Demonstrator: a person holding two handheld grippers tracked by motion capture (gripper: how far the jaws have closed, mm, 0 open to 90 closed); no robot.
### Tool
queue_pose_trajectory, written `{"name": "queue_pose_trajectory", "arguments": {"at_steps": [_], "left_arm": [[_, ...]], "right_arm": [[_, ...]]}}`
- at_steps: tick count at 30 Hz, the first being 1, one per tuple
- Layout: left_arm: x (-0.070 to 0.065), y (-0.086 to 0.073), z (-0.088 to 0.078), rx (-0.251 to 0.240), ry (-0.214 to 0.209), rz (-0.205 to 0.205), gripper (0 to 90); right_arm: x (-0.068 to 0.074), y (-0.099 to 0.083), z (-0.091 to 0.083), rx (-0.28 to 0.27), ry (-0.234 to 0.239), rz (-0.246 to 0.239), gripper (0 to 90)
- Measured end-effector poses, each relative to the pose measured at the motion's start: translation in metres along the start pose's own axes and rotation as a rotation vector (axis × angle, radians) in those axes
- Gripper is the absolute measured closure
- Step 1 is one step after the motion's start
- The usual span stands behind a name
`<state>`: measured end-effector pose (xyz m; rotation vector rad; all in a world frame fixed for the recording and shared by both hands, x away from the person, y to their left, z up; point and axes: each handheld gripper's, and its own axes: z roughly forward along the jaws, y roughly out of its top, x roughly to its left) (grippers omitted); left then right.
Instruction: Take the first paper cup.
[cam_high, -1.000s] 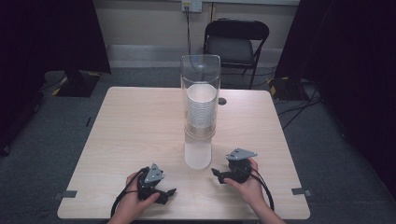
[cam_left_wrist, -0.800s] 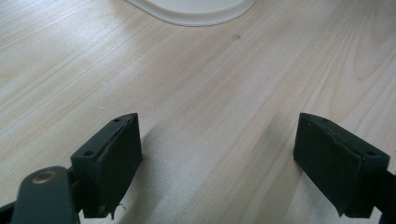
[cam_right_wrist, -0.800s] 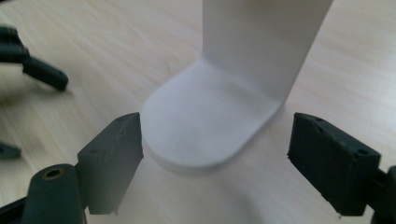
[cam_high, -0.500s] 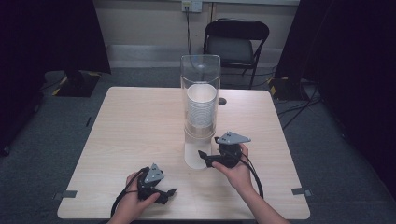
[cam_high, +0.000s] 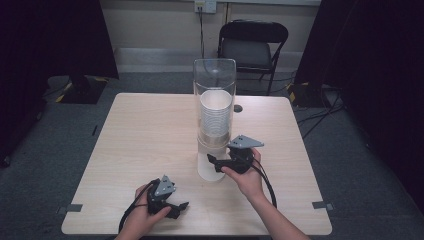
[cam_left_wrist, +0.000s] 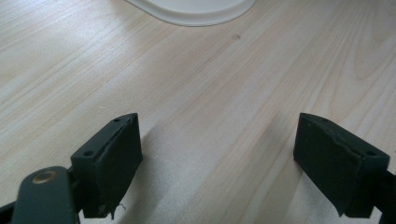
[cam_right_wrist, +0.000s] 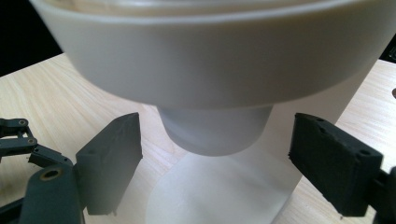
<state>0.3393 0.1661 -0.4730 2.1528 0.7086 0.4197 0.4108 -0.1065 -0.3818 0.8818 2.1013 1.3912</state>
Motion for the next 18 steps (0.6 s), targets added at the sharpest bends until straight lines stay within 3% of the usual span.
{"name": "queue_pose_trajectory", "arguments": {"at_steps": [8, 18], "left_arm": [[0.000, 0.000, 0.000, 0.000, 0.000, 0.000, 14.8], [0.000, 0.000, 0.000, 0.000, 0.000, 0.000, 14.8]], "right_arm": [[-0.002, 0.002, 0.004, -0.015, 0.020, 0.023, 18.3], [0.003, 0.013, 0.008, -0.035, 0.025, -0.013, 24.0]]}}
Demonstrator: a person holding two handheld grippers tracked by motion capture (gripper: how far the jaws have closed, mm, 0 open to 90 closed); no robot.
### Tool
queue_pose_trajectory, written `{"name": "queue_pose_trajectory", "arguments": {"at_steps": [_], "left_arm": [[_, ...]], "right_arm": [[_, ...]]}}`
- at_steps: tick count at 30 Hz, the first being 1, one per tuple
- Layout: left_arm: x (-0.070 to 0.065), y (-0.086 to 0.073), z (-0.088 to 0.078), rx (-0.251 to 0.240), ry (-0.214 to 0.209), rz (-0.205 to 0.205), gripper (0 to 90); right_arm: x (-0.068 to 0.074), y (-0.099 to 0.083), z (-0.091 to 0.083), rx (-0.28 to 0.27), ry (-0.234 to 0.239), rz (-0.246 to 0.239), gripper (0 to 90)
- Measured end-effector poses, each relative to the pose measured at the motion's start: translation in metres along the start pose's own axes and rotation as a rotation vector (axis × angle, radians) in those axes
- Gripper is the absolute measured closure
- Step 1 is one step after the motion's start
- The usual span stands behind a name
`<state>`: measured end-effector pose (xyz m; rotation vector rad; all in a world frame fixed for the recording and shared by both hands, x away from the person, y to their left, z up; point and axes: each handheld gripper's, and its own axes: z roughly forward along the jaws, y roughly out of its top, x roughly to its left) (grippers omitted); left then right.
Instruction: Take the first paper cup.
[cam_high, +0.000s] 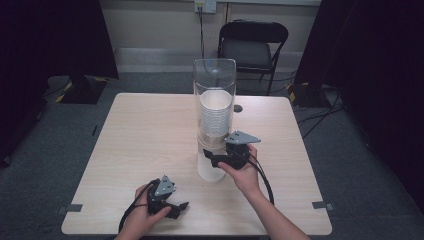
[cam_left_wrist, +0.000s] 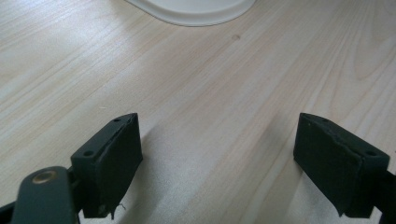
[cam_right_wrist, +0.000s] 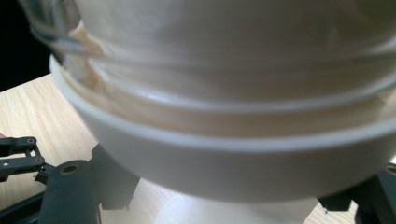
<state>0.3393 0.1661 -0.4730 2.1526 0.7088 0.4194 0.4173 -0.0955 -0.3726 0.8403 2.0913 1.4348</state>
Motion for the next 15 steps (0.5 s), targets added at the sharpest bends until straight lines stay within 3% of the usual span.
{"name": "queue_pose_trajectory", "arguments": {"at_steps": [6, 15], "left_arm": [[0.0000, 0.0000, 0.0000, 0.000, 0.000, 0.000, 14.8], [0.0008, 0.0003, -0.0003, 0.002, 0.004, 0.014, 14.8]], "right_arm": [[-0.0029, -0.0007, 0.0006, -0.011, -0.008, -0.014, 32.7], [-0.0036, -0.0062, 0.0011, -0.039, -0.010, -0.058, 34.3]]}}
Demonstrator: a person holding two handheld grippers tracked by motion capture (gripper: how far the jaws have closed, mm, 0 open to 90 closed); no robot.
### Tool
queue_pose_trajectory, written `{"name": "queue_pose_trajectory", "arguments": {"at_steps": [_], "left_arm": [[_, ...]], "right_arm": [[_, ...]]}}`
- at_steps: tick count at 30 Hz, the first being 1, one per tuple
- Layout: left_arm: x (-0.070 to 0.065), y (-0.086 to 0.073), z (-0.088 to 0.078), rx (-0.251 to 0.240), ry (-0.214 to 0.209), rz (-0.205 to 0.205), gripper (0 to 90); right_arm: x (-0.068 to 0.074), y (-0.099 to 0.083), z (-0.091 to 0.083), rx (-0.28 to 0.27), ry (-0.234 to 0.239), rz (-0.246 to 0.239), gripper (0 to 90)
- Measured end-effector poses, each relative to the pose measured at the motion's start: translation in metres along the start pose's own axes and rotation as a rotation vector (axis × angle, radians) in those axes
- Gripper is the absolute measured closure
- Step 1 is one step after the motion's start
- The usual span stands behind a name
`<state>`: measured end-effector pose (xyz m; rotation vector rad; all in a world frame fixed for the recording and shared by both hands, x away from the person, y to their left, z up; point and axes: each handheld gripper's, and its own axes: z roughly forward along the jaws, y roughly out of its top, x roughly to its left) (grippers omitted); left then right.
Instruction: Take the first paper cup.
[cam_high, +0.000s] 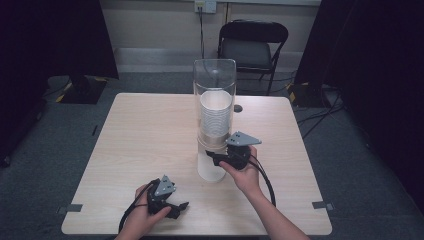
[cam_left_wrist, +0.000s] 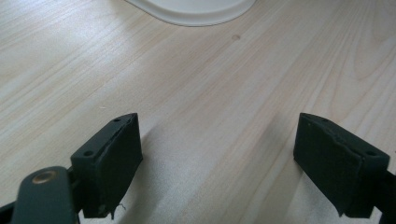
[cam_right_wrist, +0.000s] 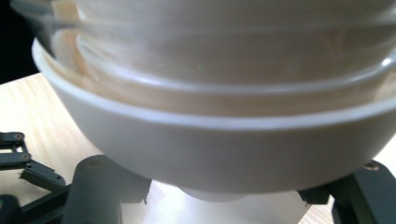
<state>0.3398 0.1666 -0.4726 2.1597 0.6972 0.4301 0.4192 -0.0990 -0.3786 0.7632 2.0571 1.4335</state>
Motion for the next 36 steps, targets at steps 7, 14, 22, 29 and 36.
{"name": "queue_pose_trajectory", "arguments": {"at_steps": [7, 14, 22, 29, 36], "left_arm": [[-0.0004, -0.0001, 0.0001, -0.001, -0.001, -0.006, 14.8], [-0.0008, -0.0002, 0.0003, -0.001, -0.004, -0.013, 14.8], [-0.0006, -0.0002, 0.0002, -0.001, -0.002, -0.008, 14.8], [-0.0006, -0.0002, 0.0002, -0.001, -0.002, -0.009, 14.8], [-0.0006, -0.0002, 0.0002, -0.001, -0.002, -0.009, 14.8]], "right_arm": [[0.0009, -0.0008, 0.0003, -0.002, -0.007, -0.001, 34.7], [0.0011, -0.0034, 0.0004, -0.013, -0.005, -0.002, 35.0], [0.0006, -0.0054, 0.0002, -0.020, 0.000, -0.007, 35.2], [-0.0001, -0.0068, 0.0002, -0.022, 0.006, -0.005, 35.3], [-0.0008, -0.0065, 0.0000, -0.013, 0.008, -0.008, 35.5]]}}
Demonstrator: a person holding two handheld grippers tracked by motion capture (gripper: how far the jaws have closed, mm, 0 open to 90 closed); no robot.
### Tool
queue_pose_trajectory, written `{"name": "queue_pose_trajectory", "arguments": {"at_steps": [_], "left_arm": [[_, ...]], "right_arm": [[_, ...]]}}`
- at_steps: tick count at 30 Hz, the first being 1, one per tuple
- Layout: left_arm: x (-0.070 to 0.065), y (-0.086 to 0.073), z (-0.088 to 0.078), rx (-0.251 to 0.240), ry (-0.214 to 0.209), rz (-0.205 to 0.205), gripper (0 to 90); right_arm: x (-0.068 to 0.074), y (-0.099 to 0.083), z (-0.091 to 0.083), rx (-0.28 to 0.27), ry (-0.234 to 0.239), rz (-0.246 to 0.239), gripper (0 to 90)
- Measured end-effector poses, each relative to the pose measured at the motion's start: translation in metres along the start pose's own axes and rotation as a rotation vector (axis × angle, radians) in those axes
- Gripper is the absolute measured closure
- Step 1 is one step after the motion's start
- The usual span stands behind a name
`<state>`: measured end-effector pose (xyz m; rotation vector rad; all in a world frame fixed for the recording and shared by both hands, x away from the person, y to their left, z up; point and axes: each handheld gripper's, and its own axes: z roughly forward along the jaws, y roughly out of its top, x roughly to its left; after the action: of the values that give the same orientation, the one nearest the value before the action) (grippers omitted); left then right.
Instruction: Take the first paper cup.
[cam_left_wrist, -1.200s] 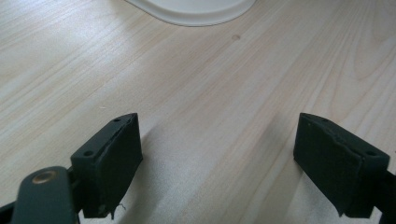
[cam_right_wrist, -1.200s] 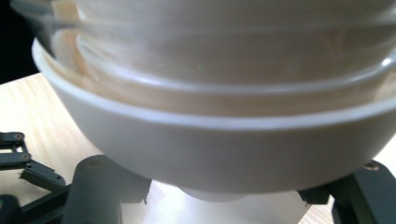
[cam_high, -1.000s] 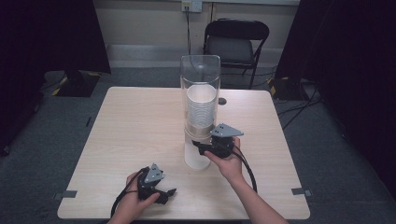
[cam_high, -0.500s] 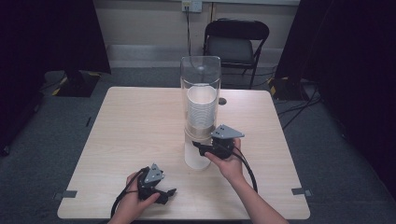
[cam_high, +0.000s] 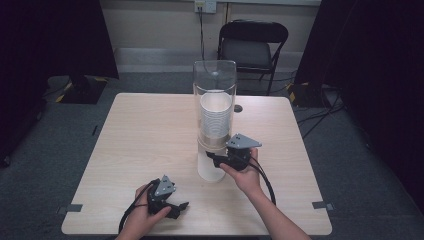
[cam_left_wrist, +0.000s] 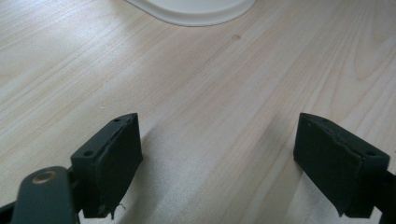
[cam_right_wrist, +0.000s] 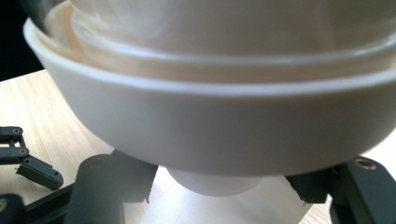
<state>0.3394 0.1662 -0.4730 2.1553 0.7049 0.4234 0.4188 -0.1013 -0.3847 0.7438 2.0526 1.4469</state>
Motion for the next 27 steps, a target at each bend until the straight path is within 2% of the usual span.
{"name": "queue_pose_trajectory", "arguments": {"at_steps": [4, 15, 16, 17, 18, 19, 20, 22, 24, 27], "left_arm": [[0.000, 0.000, 0.000, 0.001, 0.000, 0.001, 14.8], [0.000, 0.000, 0.000, 0.000, 0.000, 0.000, 14.8], [0.000, 0.000, 0.000, 0.000, -0.001, -0.001, 14.8], [0.000, 0.000, 0.000, -0.001, -0.001, -0.004, 14.8], [0.000, 0.000, 0.000, -0.001, -0.001, -0.005, 14.8], [0.000, 0.000, 0.000, -0.001, -0.001, -0.005, 14.8], [0.000, 0.000, 0.000, 0.003, -0.001, 0.000, 14.8], [0.000, 0.000, 0.000, 0.003, -0.002, -0.001, 14.7], [0.000, 0.000, 0.000, 0.004, -0.002, 0.000, 14.7], [0.000, 0.000, 0.000, 0.004, -0.002, 0.000, 14.6]], "right_arm": [[0.000, -0.002, 0.001, -0.015, 0.004, 0.009, 35.5], [0.000, -0.003, 0.001, -0.013, 0.007, 0.011, 36.0], [0.000, -0.005, 0.002, 0.027, 0.001, 0.000, 36.9], [-0.001, -0.016, 0.009, 0.124, -0.006, -0.030, 37.0], [-0.003, -0.034, 0.013, 0.196, -0.019, -0.019, 37.0], [-0.004, -0.050, 0.010, 0.149, -0.034, 0.009, 37.0], [-0.001, -0.058, 0.007, 0.117, -0.043, 0.023, 36.9], [0.003, -0.062, 0.005, 0.147, -0.027, 0.024, 36.5], [0.001, -0.060, 0.004, 0.206, -0.016, 0.013, 36.2], [-0.006, -0.063, -0.002, 0.253, 0.010, -0.018, 35.8]]}}
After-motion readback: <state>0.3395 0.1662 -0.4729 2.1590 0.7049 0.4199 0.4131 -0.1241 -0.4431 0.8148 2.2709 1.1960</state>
